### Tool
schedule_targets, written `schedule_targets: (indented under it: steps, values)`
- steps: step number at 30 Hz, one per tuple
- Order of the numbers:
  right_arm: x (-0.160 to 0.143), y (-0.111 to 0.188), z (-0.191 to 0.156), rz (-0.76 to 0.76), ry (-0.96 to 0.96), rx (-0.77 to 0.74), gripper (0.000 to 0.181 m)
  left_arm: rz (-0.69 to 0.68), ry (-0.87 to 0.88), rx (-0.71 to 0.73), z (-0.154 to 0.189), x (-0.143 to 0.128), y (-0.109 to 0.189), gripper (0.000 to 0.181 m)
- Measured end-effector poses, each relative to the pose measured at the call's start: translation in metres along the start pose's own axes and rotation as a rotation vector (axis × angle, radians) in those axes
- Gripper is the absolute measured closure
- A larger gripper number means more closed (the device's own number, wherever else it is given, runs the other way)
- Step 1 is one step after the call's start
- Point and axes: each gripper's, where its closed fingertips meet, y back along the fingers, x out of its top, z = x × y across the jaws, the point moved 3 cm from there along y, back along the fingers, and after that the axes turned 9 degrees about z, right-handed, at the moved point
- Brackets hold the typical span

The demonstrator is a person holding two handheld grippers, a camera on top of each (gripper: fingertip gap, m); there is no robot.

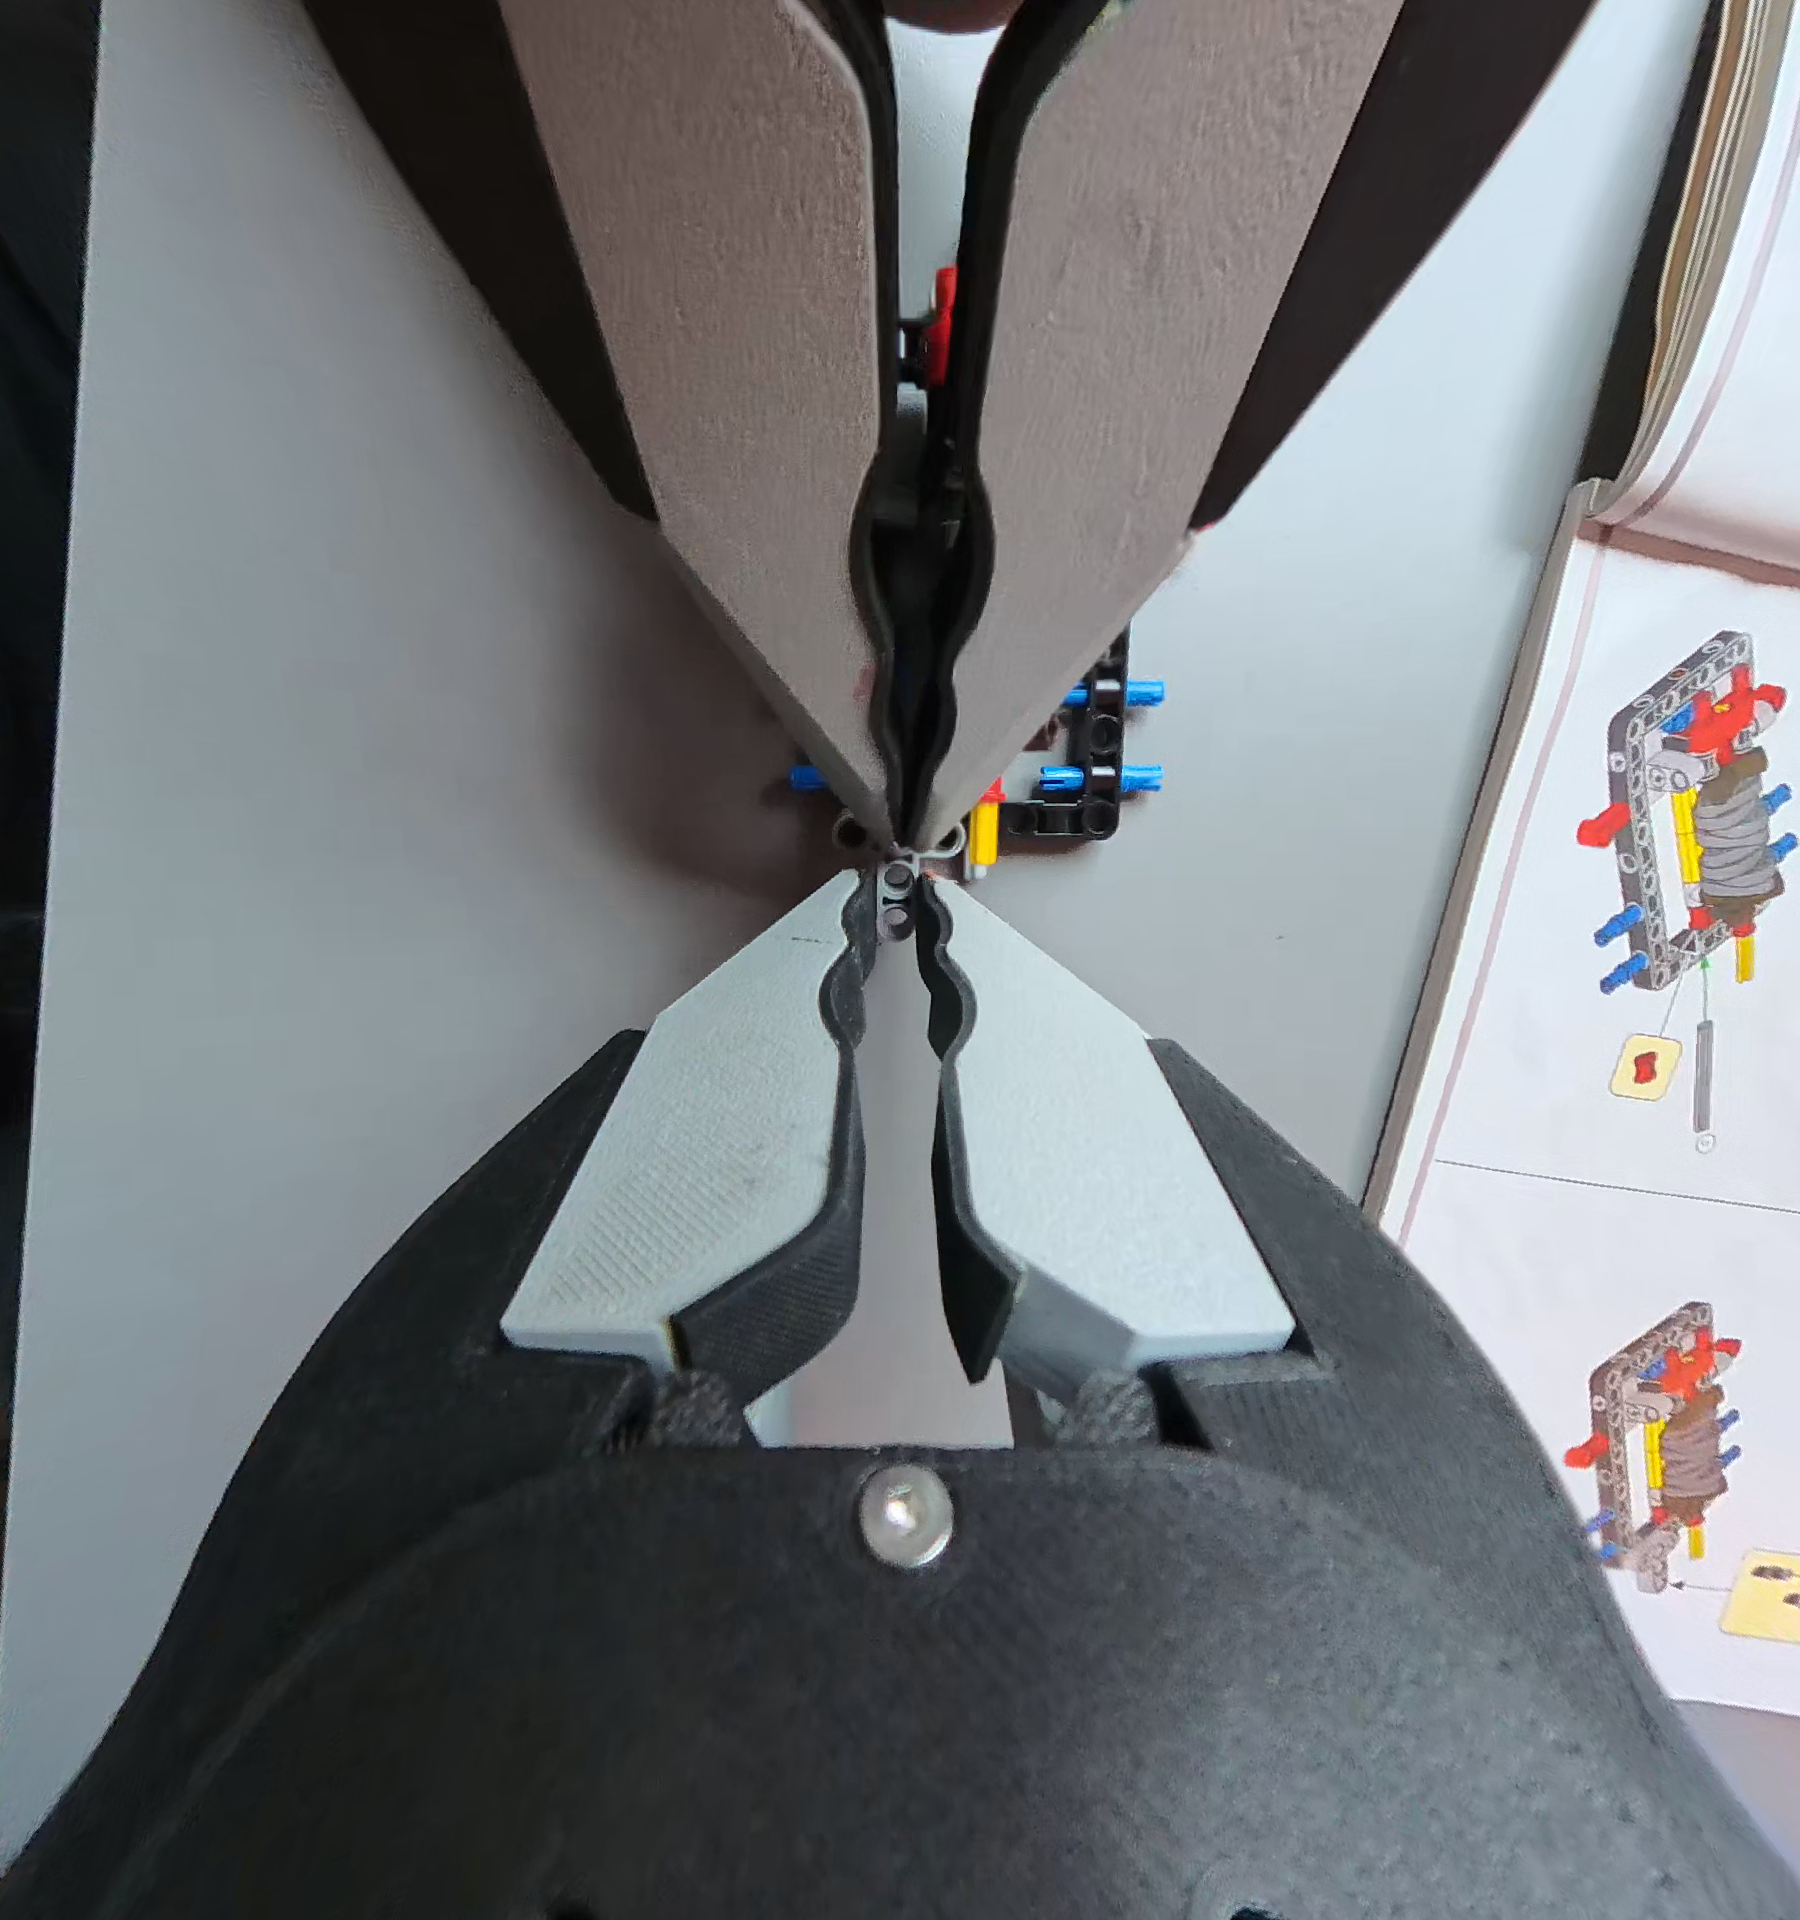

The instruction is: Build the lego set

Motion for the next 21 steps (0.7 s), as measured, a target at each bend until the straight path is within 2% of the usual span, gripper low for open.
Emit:
schedule_targets:
  steps: [3, 7, 12, 17, 19, 21]
  values:
    - [0.002, 0.0, 0.001, 0.009, -0.004, -0.003, 0.177, 0.017, 0.018, 0.001, 0.001, -0.006, 0.005, 0.181]
    - [0.004, 0.0, 0.003, 0.041, 0.018, -0.028, 0.177, -0.009, -0.058, 0.07, -0.001, -0.011, 0.006, 0.181]
    - [0.006, 0.0, 0.005, 0.064, 0.048, -0.08, 0.177, -0.031, -0.059, 0.071, 0.0, -0.013, 0.008, 0.181]
    - [0.009, 0.003, 0.003, 0.163, -0.017, -0.054, 0.177, -0.015, -0.053, 0.092, 0.001, -0.006, 0.027, 0.181]
    - [0.007, 0.006, 0.002, 0.211, -0.045, -0.05, 0.177, -0.068, -0.03, 0.092, -0.001, -0.013, 0.034, 0.181]
    - [0.004, 0.01, 0.002, 0.255, -0.068, -0.061, 0.177, -0.102, -0.012, 0.115, -0.008, -0.022, 0.037, 0.16]
